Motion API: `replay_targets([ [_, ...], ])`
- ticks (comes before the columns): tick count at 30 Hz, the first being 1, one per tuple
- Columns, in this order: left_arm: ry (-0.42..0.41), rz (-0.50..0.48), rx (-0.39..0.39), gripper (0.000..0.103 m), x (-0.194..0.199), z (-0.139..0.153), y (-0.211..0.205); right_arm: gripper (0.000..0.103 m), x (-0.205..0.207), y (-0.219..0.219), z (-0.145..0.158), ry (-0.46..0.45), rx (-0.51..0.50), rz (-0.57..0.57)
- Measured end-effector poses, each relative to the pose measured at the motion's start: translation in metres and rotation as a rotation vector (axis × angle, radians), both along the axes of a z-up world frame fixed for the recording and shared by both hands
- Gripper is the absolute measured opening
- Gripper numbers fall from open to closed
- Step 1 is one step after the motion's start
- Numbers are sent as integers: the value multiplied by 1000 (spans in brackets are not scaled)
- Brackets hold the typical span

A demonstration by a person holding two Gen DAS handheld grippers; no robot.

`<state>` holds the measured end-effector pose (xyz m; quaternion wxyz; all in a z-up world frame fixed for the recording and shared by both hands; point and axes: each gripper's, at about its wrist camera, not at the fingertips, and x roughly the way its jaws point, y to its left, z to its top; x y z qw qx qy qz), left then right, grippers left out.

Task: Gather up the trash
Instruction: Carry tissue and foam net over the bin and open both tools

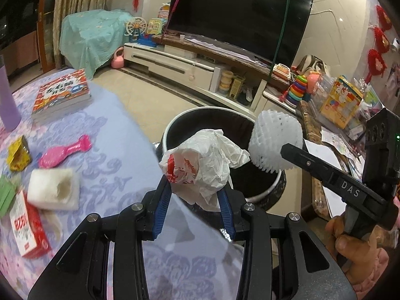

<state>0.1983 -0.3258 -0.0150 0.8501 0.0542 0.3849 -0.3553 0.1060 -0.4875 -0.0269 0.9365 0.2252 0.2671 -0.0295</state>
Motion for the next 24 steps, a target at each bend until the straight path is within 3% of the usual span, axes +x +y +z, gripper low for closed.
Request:
replay_targets([
  [15, 34, 0, 50, 39, 24, -14, -35, 26, 22, -11, -3, 50, -16, 9],
  [18, 35, 1, 63, 42, 26, -16, -40, 27, 26, -13, -3, 64, -18, 8],
  [20, 43, -4, 66, 50, 27, -18, -42, 28, 29, -15, -4, 75, -22, 11],
  [24, 52, 2, 71, 69, 29, -19, -41, 52, 31, -19, -6, 88, -19, -5],
])
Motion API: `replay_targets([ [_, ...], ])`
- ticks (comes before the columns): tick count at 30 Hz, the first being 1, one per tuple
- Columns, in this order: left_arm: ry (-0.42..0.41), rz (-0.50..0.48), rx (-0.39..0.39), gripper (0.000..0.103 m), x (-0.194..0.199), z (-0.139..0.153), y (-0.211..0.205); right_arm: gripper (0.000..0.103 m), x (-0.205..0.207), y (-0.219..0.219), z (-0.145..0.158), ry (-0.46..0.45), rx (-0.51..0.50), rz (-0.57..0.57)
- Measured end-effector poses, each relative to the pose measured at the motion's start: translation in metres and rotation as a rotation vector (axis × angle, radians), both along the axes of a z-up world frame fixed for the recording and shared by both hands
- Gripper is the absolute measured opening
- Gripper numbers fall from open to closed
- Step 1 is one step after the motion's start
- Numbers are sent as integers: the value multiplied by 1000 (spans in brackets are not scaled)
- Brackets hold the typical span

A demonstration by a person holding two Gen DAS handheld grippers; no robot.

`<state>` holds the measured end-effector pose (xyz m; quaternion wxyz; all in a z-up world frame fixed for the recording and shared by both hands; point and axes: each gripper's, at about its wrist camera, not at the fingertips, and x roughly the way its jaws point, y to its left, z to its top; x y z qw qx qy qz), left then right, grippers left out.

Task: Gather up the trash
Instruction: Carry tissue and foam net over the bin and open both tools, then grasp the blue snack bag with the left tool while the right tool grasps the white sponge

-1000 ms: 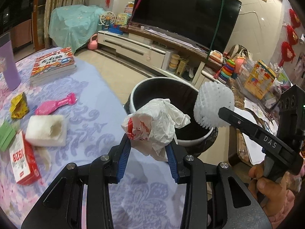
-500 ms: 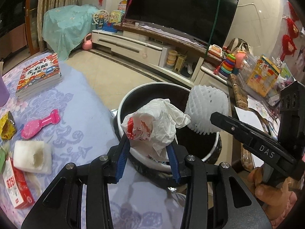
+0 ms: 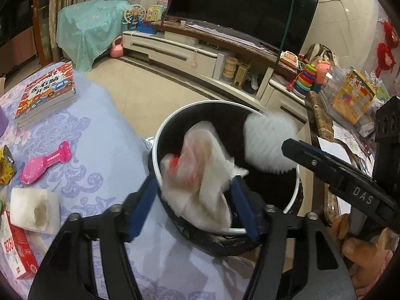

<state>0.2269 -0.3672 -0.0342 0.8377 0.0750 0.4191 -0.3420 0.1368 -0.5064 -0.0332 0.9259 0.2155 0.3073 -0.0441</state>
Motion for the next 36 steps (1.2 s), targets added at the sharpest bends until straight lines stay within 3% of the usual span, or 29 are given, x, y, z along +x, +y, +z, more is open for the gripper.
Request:
replay_targets([
  [10, 4, 59, -32, 74, -18, -2, 43, 68, -17, 0, 8, -33, 34, -27],
  [15, 5, 115, -48, 74, -32, -5, 82, 81, -24, 19, 13, -57, 47, -5],
  [21, 12, 195, -68, 74, -47, -11, 136, 89, -28, 55, 16, -74, 59, 49],
  [36, 41, 410, -83, 74, -55, -29, 256, 90, -1, 161, -5, -24, 44, 252],
])
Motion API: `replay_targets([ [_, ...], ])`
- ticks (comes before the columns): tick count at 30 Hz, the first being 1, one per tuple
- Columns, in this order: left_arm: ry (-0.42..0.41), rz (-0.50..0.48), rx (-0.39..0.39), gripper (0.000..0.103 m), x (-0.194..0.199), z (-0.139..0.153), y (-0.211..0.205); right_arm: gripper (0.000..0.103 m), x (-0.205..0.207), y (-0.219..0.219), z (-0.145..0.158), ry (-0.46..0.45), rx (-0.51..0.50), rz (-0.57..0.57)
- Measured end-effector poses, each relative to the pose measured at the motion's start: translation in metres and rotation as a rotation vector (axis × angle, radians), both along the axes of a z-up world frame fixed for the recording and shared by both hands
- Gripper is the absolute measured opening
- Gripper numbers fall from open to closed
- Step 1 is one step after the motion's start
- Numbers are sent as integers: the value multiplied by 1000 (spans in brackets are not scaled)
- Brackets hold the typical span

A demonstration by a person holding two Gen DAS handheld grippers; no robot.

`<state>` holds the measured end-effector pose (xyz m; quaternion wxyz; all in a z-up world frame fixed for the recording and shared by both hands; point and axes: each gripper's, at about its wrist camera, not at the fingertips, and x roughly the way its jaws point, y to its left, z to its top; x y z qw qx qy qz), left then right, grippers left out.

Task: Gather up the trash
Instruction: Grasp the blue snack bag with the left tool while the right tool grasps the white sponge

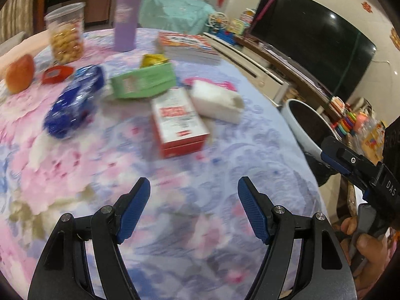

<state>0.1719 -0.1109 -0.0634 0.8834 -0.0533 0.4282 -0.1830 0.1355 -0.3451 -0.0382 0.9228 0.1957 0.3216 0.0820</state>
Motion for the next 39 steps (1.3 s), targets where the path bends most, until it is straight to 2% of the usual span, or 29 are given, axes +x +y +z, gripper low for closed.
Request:
replay_targets([
  [17, 14, 168, 20, 74, 16, -11, 75, 90, 33, 53, -6, 6, -101, 133],
  [26, -44, 229, 89, 79, 42, -2, 94, 91, 67, 56, -15, 22, -162, 179],
  [39, -22, 242, 120, 82, 92, -16, 105, 90, 122, 73, -29, 58, -233, 299],
])
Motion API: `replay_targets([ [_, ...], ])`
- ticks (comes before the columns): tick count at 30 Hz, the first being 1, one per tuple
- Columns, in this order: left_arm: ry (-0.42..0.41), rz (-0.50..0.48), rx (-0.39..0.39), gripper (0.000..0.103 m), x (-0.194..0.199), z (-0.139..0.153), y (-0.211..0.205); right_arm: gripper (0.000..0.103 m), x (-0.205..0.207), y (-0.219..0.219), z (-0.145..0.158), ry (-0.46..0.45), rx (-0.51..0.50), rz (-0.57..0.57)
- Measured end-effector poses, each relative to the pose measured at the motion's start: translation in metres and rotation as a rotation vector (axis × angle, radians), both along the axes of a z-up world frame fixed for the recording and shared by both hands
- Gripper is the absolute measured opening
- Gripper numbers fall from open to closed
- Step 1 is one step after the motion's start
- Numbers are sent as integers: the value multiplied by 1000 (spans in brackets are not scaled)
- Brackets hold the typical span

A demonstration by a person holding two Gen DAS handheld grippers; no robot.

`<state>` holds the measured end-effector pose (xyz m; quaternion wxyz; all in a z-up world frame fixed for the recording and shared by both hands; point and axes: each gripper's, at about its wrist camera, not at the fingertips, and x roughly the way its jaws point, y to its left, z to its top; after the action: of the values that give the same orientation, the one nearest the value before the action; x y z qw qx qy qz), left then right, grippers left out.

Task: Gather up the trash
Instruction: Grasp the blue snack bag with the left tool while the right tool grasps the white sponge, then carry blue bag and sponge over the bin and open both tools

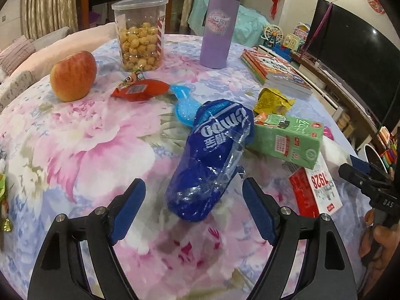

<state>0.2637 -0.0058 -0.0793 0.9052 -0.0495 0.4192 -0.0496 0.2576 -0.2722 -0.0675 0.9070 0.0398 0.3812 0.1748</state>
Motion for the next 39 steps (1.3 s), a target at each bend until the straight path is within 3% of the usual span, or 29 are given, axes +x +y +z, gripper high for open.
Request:
replay_targets([
  [2, 0, -2, -8, 76, 1, -3, 0, 90, 4, 4, -1, -5, -26, 12],
  [4, 6, -14, -9, 53, 1, -4, -2, 89, 5, 6, -1, -9, -44, 16],
  [5, 11, -21, -11, 47, 0, -5, -3, 83, 4, 6, -2, -9, -46, 22],
  [6, 21, -28, -18, 33, 0, -7, -3, 69, 4, 7, -1, -10, -49, 24],
  [10, 25, -35, -40, 23, -9, -5, -5, 66, -4, 4, 2, -17, -43, 13],
  [25, -40, -138, -99, 22, -74, 24, -33, 65, -67, -31, 23, -64, 126, -118],
  [39, -45, -288, -121, 22, -109, 33, -90, 65, -114, -65, 50, -143, 158, -215],
])
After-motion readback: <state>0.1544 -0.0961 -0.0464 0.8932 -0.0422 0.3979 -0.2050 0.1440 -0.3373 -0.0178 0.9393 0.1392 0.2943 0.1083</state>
